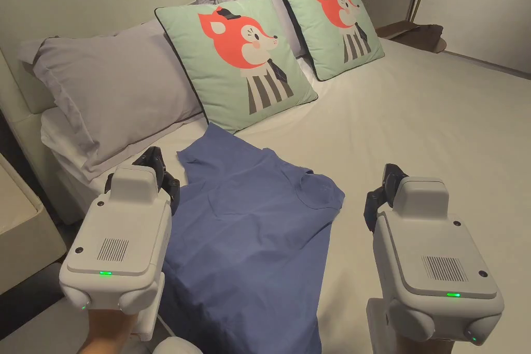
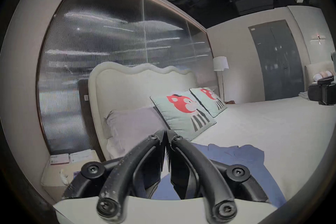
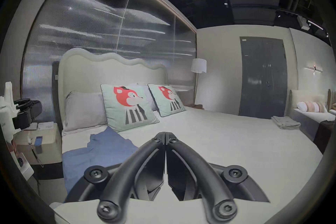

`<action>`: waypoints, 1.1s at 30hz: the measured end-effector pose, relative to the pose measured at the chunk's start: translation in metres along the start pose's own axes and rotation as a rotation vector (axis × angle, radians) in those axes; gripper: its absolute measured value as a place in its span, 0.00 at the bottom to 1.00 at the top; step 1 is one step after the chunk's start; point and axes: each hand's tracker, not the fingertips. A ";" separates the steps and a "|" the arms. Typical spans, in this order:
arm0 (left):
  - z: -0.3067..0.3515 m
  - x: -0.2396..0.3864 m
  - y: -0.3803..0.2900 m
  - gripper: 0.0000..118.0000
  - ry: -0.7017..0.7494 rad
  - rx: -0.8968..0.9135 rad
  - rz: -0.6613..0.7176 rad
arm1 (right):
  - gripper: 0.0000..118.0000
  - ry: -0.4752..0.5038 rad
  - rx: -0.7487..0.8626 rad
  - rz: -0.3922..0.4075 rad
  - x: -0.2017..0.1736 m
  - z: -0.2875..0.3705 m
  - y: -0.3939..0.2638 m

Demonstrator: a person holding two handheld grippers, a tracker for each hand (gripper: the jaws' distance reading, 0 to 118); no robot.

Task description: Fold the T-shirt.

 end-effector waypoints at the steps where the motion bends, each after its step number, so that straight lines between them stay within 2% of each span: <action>1: -0.002 0.001 0.000 0.00 -0.003 -0.003 -0.001 | 0.00 -0.001 0.000 0.001 0.001 0.000 0.000; 4: -0.008 0.006 0.003 0.00 -0.034 -0.025 0.012 | 0.00 -0.009 -0.001 0.008 0.004 0.001 0.001; 7: -0.026 0.015 0.011 0.00 -0.134 -0.140 0.034 | 0.00 -0.022 -0.001 0.016 0.011 0.003 0.002; 11: -0.065 0.039 0.018 0.00 -0.258 -0.374 0.028 | 0.00 -0.050 0.000 0.030 0.022 0.006 0.003; 15: -0.106 0.067 0.012 0.01 -0.347 -0.595 0.101 | 0.00 -0.087 -0.004 0.030 0.036 0.010 0.003; 16: -0.115 0.075 0.008 0.11 -0.363 -0.650 0.094 | 0.00 -0.097 -0.006 0.030 0.040 0.010 0.002; 19: -0.141 0.093 -0.011 0.30 -0.375 -0.789 0.095 | 0.00 -0.121 -0.012 0.032 0.050 0.013 0.000; 20: -0.149 0.098 -0.017 0.51 -0.391 -0.842 0.092 | 0.00 -0.128 -0.014 0.033 0.053 0.013 -0.002; 22: -0.158 0.107 -0.031 0.84 -0.394 -0.911 0.108 | 0.00 -0.141 -0.024 0.035 0.060 0.013 -0.005; 23: -0.161 0.109 -0.037 0.89 -0.387 -0.907 0.119 | 0.00 -0.147 -0.028 0.035 0.062 0.013 -0.007; 27: -0.177 0.123 -0.060 0.90 -0.353 -0.984 0.093 | 0.00 -0.173 -0.050 0.028 0.075 0.013 -0.015; 29: -0.178 0.129 -0.070 0.88 -0.359 -0.986 0.071 | 0.00 -0.181 -0.057 0.025 0.079 0.014 -0.019; 30: -0.178 0.133 -0.074 0.84 -0.355 -0.995 0.048 | 0.00 -0.186 -0.063 0.025 0.083 0.014 -0.021; 32: -0.176 0.138 -0.080 0.59 -0.357 -1.011 0.025 | 0.00 -0.194 -0.070 0.028 0.088 0.015 -0.023; 33: -0.175 0.141 -0.083 0.52 -0.362 -1.014 0.012 | 0.00 -0.197 -0.072 0.028 0.090 0.015 -0.024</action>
